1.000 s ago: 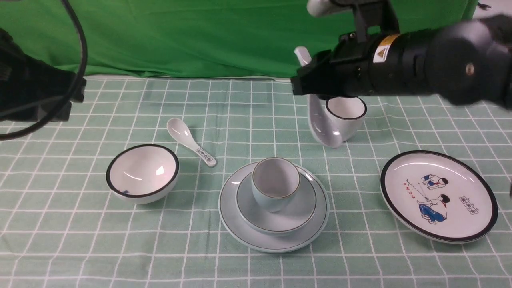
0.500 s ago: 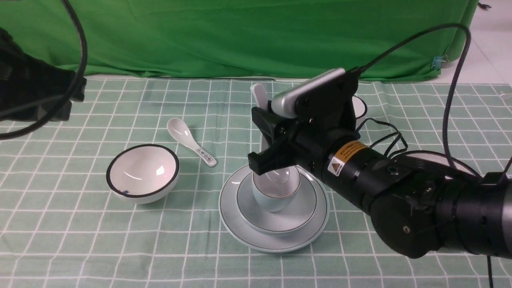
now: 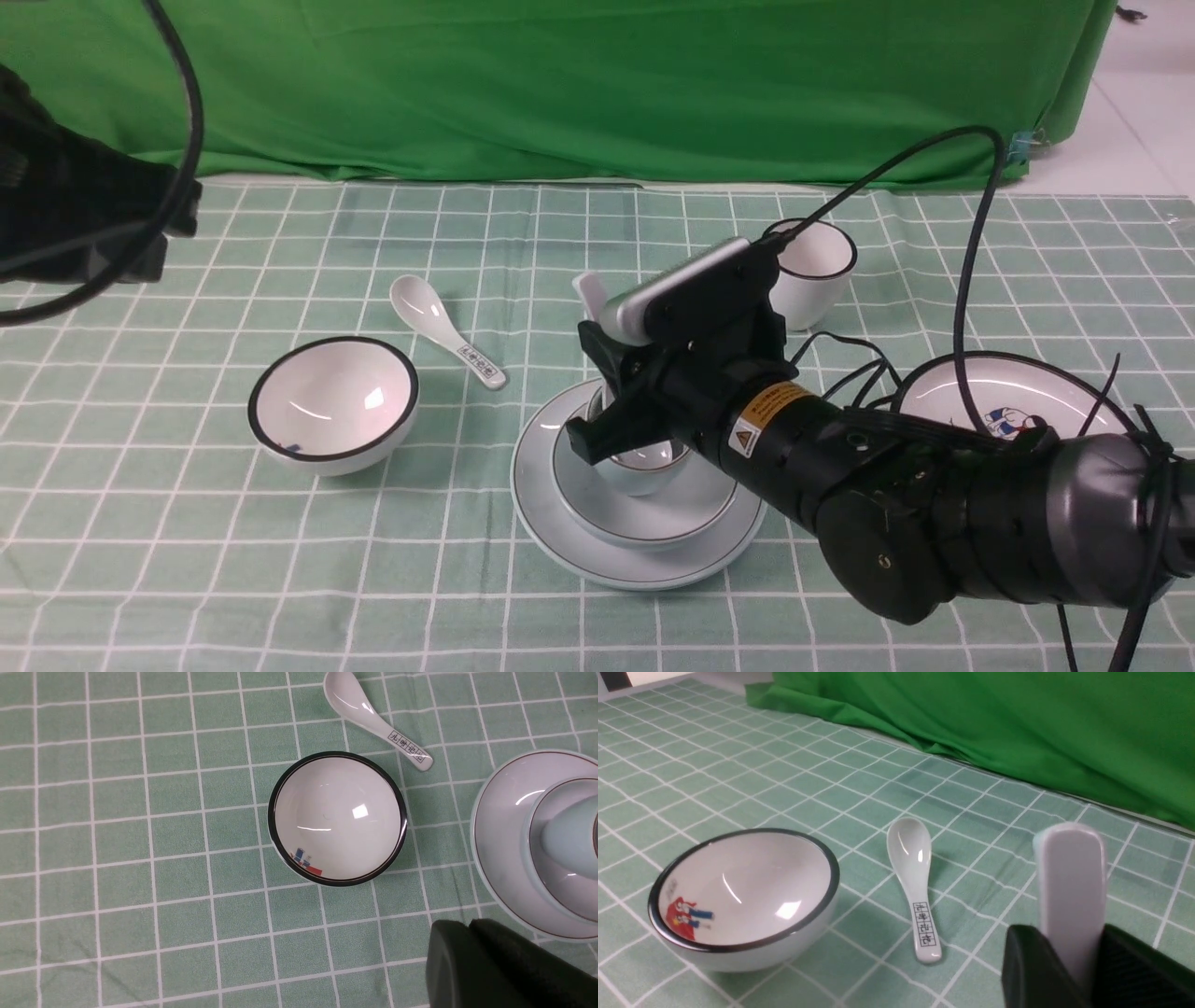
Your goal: Place the bowls on the plates on the blue tablecloth, put the cups on the bowls, and place the spoons in the cups.
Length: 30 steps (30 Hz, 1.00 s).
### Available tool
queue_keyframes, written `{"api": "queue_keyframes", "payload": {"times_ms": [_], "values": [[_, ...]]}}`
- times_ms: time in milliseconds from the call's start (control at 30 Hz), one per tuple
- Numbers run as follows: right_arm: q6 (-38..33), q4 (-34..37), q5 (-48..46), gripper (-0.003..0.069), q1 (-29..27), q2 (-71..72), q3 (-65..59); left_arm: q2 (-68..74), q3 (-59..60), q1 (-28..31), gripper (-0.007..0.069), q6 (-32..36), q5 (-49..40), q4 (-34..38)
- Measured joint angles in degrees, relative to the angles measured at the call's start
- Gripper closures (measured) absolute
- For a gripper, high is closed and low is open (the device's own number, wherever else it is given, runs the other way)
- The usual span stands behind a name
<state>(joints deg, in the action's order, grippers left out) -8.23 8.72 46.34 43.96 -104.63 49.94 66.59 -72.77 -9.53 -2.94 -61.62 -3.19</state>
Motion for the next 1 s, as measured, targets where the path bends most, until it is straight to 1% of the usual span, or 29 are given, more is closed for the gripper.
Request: {"api": "queue_keyframes", "payload": {"times_ms": [200, 267, 333, 400, 500, 667, 767, 867, 933, 1000], "values": [[0.0, 0.0, 0.0, 0.0488, 0.0, -0.01, 0.0, 0.0, 0.0, 0.0, 0.0616, 0.0, 0.0, 0.0], [0.0, 0.0, 0.0, 0.0456, 0.0, -0.01, 0.0, 0.0, 0.0, 0.0, 0.0616, 0.0, 0.0, 0.0], [0.0, 0.0, -0.05, 0.0404, 0.0, -0.01, 0.0, 0.0, 0.0, 0.0, 0.0616, 0.0, 0.0, 0.0], [0.0, 0.0, -0.31, 0.0369, 0.0, -0.01, 0.0, 0.0, 0.0, 0.0, 0.0616, 0.0, 0.01, 0.0], [-0.07, 0.0, -1.42, 0.0353, 0.0, 0.47, 0.0, 0.0, 0.0, 0.0, 0.0616, 0.0, 0.3, 0.0], [-0.54, 0.07, -4.59, 0.0351, 0.0, 2.22, 0.0, 0.0, 0.0, 0.0, 0.0616, 0.0, 1.45, 0.0], [-2.07, 0.22, -9.53, 0.035, 0.0, 4.59, 0.0, 0.0, 0.0, 0.0, 0.0616, 0.0, 1.69, 0.0], [-3.61, 1.08, -18.64, 0.0362, -0.21, 8.74, 0.0, 0.0, 0.0, 0.0, 0.0616, 0.0, 1.74, 0.0], [-4.58, 1.37, -23.99, 0.0381, -0.72, 11.54, 0.0, 0.0, 0.0, 0.0, 0.0616, 0.0, 1.74, -0.06], [-6.23, 1.63, -34.46, 0.0432, -2.55, 17.2, 0.05, 0.0, 0.0, 0.0, 0.0616, 0.0, 1.74, -0.12]]}}
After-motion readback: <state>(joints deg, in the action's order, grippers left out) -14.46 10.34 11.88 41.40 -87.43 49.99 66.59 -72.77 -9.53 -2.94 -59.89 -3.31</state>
